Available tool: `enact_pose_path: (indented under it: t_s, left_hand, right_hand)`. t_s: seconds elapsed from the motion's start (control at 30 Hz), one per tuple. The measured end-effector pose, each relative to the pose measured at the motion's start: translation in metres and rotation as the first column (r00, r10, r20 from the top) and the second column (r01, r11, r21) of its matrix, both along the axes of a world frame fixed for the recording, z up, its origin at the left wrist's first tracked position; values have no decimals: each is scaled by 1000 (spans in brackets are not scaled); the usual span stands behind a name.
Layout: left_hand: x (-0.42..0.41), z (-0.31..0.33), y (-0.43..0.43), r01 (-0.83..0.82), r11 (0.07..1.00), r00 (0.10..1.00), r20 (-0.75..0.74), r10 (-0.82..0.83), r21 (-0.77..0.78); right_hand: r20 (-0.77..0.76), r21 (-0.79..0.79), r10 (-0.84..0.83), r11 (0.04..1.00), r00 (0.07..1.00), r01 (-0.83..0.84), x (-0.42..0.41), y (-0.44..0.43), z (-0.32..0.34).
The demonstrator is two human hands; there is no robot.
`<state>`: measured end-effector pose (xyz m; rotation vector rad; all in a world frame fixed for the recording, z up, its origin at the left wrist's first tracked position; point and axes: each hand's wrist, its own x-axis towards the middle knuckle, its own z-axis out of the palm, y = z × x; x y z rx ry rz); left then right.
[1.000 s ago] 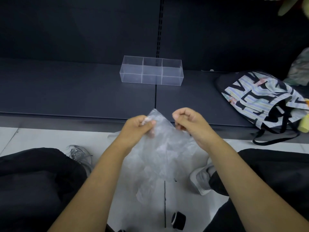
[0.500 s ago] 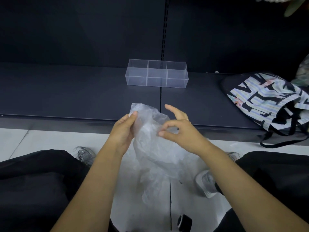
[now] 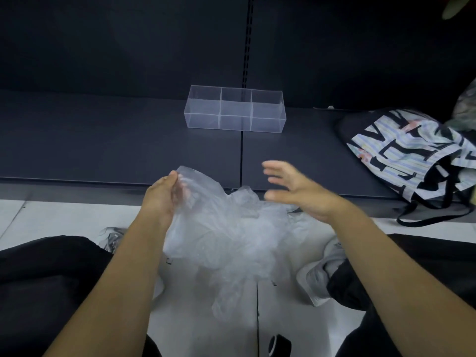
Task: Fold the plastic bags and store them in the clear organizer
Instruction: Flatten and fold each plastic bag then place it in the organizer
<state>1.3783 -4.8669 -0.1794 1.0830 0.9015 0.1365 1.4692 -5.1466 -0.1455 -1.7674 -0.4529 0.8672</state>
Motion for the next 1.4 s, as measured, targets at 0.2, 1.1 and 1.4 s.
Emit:
enact_pose_path:
  t_s: [0.2,1.1,1.4]
  left_hand:
    - [16,-14,2,3,999,999,-48,-5,-46]
    - [119,-33,58,-99,994,967,-239,85,-49]
    - [98,-21,25,-68,996,985,-160,59,-49]
  right_hand:
    - [241,-173,-55,980,969,99,-3,52,-54]
    - [-292,354,-55,921,955,161,130,27,-4]
    - [313,-344,-142,905,939,251,87,37,-38]
